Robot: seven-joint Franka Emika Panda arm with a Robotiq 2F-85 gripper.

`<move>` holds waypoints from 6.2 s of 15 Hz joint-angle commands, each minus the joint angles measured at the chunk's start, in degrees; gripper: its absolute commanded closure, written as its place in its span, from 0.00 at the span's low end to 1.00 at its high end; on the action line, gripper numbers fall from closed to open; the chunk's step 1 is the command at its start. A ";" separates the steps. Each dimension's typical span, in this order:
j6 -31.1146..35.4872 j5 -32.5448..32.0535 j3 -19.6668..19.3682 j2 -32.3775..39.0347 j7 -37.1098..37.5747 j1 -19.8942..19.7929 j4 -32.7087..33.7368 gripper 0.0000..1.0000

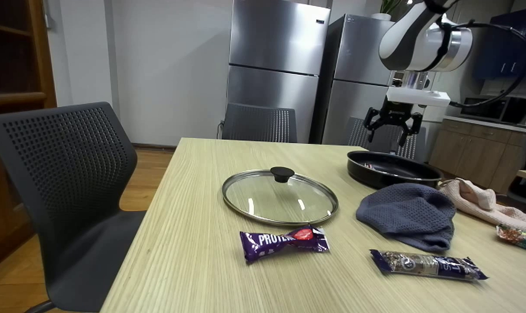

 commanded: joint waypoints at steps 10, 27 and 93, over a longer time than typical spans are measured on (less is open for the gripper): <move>9.73 -2.46 1.03 -10.61 -11.07 -1.18 -18.32 0.00; 24.86 -1.28 6.71 -28.71 -54.41 -18.89 -53.09 0.00; 7.79 -3.29 0.95 -20.30 -20.92 -6.73 -27.99 0.94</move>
